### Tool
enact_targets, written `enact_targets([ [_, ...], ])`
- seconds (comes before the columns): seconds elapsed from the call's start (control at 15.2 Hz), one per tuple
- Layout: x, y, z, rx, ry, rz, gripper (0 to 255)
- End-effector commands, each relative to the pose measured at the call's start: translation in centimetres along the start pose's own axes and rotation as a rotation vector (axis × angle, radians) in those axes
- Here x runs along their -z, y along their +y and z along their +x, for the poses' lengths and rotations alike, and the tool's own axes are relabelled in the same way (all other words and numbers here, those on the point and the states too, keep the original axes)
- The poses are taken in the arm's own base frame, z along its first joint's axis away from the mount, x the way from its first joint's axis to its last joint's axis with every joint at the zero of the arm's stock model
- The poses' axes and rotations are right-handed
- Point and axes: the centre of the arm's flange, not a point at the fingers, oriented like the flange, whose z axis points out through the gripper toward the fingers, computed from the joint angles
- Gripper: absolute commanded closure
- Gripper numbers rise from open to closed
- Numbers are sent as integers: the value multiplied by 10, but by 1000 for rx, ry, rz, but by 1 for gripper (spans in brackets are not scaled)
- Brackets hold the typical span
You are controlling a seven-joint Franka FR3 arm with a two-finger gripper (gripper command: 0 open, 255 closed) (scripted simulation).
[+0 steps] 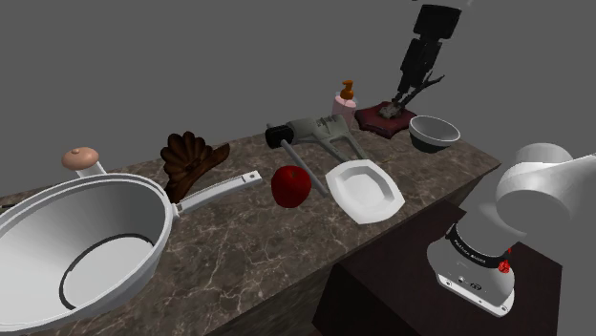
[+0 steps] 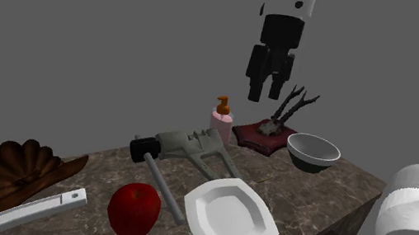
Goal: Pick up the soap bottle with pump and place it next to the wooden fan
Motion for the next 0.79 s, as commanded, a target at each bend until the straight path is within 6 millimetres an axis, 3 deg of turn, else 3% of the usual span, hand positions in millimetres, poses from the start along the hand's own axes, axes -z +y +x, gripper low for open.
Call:
enact_targets([
  [0.0, 0, 0, 0, 0, 0, 0, 0],
  [0.73, -54, 97, 85, -1, 17, -37, 0],
])
